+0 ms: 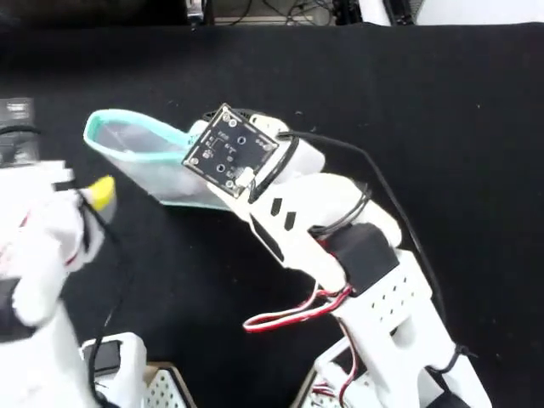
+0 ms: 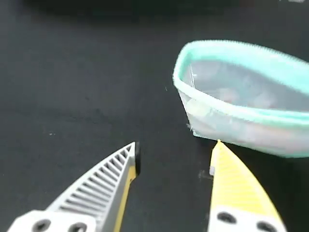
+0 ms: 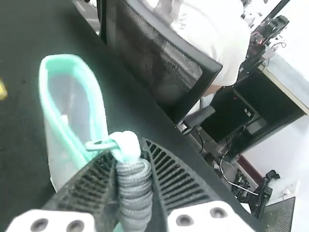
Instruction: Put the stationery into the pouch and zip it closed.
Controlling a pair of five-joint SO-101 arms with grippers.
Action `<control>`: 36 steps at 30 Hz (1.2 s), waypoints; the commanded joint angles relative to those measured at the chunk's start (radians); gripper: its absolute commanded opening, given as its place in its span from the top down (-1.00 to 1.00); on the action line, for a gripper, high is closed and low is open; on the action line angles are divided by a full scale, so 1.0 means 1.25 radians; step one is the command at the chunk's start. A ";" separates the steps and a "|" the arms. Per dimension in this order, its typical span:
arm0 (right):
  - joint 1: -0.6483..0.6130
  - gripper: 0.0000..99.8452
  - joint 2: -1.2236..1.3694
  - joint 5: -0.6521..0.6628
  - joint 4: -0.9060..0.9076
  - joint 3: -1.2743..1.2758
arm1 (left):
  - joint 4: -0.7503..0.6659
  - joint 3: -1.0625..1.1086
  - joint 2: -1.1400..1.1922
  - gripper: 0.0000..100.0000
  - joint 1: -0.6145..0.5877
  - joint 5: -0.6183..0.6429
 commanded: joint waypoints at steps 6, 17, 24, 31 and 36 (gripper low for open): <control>-0.088 0.98 -0.008 -0.025 0.041 -0.056 | -0.622 0.504 -0.072 0.49 0.075 0.140; -0.126 0.98 -0.053 0.006 0.050 -0.040 | -0.476 0.479 -0.225 0.48 0.006 0.252; -0.114 0.98 -0.053 0.006 -0.032 0.028 | -0.217 0.419 -0.506 0.48 0.093 0.080; -0.114 0.98 -0.057 0.004 -0.032 0.031 | -0.187 0.495 -0.736 0.42 0.322 0.080; -0.114 0.98 -0.057 0.002 -0.032 0.031 | -0.330 0.635 -0.709 0.38 0.334 0.152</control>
